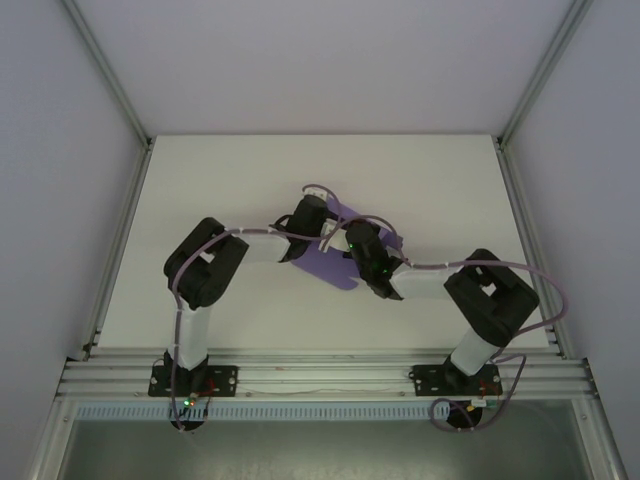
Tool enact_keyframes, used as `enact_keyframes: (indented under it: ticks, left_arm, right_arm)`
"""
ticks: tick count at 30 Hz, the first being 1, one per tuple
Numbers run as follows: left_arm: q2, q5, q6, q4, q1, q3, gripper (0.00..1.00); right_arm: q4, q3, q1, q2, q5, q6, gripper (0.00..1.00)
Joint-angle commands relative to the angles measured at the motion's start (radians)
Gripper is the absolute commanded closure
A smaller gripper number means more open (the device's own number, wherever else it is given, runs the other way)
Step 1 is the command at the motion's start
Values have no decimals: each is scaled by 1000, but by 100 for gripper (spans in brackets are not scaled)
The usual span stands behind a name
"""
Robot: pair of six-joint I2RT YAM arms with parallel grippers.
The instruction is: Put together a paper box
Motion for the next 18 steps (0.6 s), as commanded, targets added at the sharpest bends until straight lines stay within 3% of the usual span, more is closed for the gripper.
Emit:
enact_keyframes:
  ticks: [1, 6, 10, 13, 16, 18]
  left_arm:
    - [37, 67, 0, 105, 24, 18, 89]
    - [16, 179, 90, 176, 34, -10, 76]
    - [7, 252, 107, 148, 50, 13, 76]
    - [6, 369, 145, 154, 66, 17, 65]
    - [-12, 369, 159, 158, 73, 6, 65]
    - [-12, 364, 173, 154, 73, 15, 73]
  right_arm:
    - [-149, -40, 30, 39, -144, 36, 100]
    - [-166, -45, 27, 24, -157, 36, 100]
    - [-175, -44, 26, 20, -159, 36, 100]
    - [-184, -43, 25, 19, -164, 38, 100]
    - [-191, -44, 24, 13, -169, 41, 100]
    - [-193, -43, 24, 11, -173, 43, 100]
